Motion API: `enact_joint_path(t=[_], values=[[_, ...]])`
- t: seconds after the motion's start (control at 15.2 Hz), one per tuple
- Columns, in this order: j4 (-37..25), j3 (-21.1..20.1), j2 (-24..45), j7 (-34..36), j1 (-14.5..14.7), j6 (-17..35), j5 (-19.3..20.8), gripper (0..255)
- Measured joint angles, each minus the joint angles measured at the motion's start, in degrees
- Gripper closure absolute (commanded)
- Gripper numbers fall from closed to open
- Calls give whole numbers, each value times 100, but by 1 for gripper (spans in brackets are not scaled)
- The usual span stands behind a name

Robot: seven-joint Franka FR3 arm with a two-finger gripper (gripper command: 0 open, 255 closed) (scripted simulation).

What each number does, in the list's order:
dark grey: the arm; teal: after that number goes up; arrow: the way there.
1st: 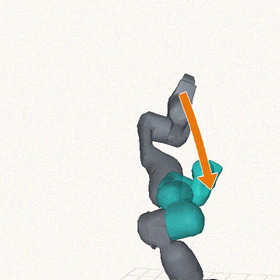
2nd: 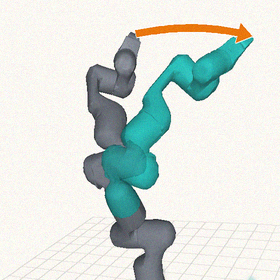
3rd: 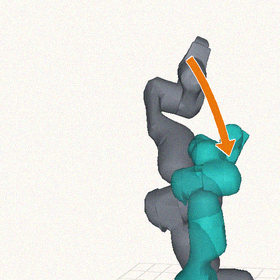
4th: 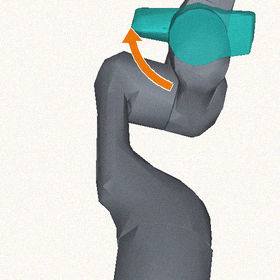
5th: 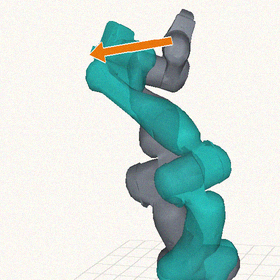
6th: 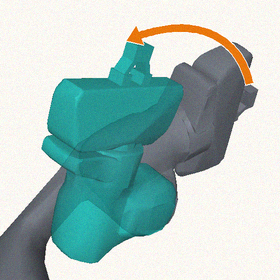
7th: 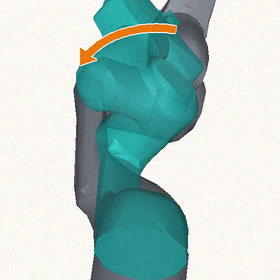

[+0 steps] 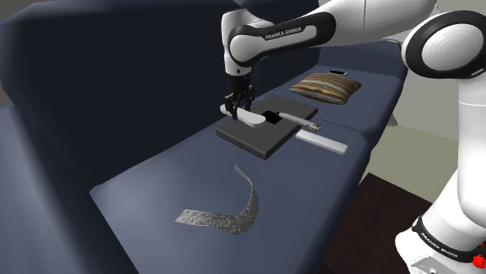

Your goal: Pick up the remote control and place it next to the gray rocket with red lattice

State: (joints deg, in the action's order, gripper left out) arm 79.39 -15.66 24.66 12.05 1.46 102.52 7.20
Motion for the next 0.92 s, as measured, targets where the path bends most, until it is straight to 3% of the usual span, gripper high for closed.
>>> enact_joint_path(t=[0.92], values=[[768,59,155,-44,-95,916,52,255]])
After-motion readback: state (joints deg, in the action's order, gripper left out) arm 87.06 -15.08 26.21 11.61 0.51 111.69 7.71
